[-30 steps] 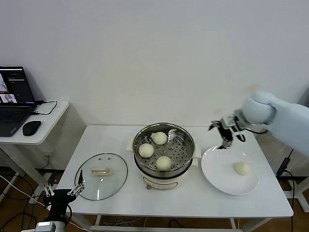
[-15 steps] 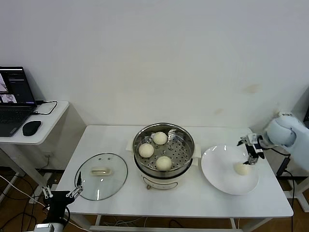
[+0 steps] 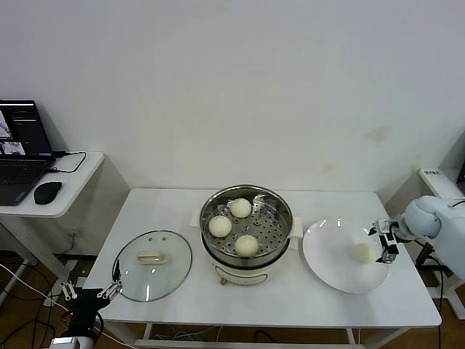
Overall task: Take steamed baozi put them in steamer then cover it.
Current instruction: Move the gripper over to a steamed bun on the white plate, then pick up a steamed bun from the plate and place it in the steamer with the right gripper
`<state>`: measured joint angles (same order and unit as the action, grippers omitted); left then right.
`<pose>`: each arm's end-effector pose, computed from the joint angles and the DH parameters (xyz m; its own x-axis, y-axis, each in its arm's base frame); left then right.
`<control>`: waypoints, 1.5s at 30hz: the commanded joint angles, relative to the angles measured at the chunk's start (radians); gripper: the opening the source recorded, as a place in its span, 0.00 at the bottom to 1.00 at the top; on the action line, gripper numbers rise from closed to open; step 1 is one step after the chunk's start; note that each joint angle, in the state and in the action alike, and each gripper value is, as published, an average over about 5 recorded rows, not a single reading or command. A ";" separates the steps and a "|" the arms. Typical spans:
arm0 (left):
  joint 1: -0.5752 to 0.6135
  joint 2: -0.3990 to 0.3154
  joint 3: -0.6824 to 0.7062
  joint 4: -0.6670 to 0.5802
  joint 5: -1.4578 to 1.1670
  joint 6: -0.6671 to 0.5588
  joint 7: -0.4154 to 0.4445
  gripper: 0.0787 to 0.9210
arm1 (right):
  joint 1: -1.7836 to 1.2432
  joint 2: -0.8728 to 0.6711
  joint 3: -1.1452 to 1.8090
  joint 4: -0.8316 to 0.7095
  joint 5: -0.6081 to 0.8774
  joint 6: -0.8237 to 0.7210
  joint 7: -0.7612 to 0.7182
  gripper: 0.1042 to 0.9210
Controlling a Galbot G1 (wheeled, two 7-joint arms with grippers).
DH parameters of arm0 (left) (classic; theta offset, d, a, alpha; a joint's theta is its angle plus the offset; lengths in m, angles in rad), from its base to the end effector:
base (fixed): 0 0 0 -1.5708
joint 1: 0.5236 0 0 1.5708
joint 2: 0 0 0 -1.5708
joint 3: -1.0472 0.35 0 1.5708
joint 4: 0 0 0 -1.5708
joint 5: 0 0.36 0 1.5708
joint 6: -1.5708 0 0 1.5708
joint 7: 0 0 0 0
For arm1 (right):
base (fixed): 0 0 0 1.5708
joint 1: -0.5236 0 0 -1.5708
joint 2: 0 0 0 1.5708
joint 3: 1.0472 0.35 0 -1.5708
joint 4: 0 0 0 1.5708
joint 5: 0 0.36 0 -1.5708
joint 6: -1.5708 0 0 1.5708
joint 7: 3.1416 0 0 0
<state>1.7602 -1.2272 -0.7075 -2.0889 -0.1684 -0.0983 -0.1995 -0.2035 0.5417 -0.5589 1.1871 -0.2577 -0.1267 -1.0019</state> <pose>0.1394 0.1117 -0.3088 -0.9874 -0.1557 0.0268 -0.1460 0.9642 0.2214 0.4795 -0.2634 -0.2170 -0.2912 0.0236 0.9564 -0.9564 0.0146 -0.2916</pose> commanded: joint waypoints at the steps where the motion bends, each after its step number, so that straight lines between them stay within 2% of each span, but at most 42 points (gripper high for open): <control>1: 0.000 0.000 0.000 0.002 0.000 0.000 0.001 0.88 | -0.054 0.074 0.041 -0.097 -0.036 0.004 0.013 0.88; 14: -0.001 -0.005 0.002 0.007 0.001 -0.001 0.000 0.88 | -0.049 0.114 0.045 -0.122 -0.035 -0.008 0.023 0.87; 27: 0.003 -0.011 0.003 0.006 0.002 -0.002 -0.001 0.88 | -0.044 0.089 0.045 -0.101 -0.035 -0.016 0.002 0.68; 36: 0.003 -0.012 0.006 0.003 0.005 -0.003 -0.001 0.88 | 0.007 0.039 0.006 -0.035 -0.002 -0.033 -0.011 0.48; 45: -0.003 -0.005 0.012 -0.001 0.003 -0.003 -0.001 0.88 | 0.286 -0.063 -0.216 0.156 0.168 -0.112 -0.021 0.48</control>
<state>1.7589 -1.2340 -0.7005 -2.0881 -0.1650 -0.1014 -0.2004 -0.1480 0.5598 -0.5992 1.1793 -0.2268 -0.1795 -1.0165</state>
